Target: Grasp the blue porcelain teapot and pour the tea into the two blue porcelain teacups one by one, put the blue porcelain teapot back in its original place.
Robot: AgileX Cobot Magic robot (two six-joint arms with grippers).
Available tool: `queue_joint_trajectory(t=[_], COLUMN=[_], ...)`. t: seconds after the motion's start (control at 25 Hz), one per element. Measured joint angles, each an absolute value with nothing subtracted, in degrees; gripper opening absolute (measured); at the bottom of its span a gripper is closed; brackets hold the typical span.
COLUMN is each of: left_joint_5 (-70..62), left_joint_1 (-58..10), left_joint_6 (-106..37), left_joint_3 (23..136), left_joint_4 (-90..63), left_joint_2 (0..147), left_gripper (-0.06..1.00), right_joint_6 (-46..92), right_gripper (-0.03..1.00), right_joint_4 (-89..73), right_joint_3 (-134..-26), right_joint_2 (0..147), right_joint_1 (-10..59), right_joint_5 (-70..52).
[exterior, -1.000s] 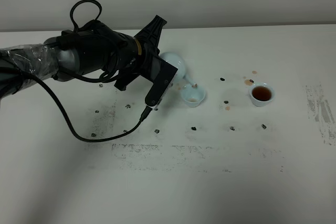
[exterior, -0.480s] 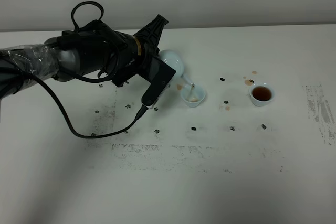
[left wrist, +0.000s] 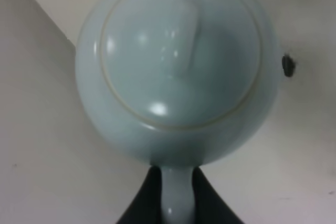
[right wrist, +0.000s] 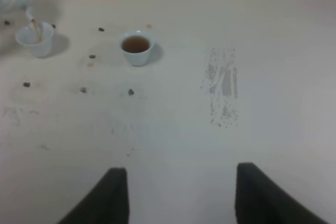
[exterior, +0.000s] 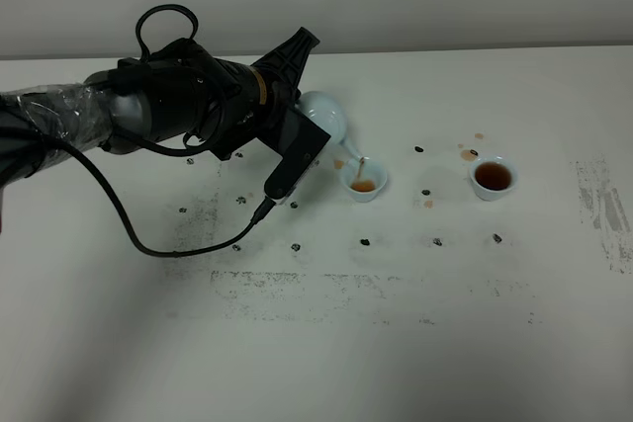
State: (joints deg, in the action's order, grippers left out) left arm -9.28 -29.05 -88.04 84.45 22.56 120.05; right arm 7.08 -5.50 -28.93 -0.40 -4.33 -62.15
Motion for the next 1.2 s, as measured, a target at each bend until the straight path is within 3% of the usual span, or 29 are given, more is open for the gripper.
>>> queue_joint_trajectory(t=[1.2], left_joint_5=[-6.7], left_joint_1=[-29.4], left_joint_6=[-88.2], left_joint_3=[84.4], left_joint_4=[27.1], left_joint_2=[120.0], left_gripper=[0.03], right_joint_6=[7.1], right_gripper=[0.48], right_joint_4=[-5.5], right_joint_3=[-28.9], right_joint_2=[-0.4], right_joint_1=[-4.3], right_joint_5=[-62.1])
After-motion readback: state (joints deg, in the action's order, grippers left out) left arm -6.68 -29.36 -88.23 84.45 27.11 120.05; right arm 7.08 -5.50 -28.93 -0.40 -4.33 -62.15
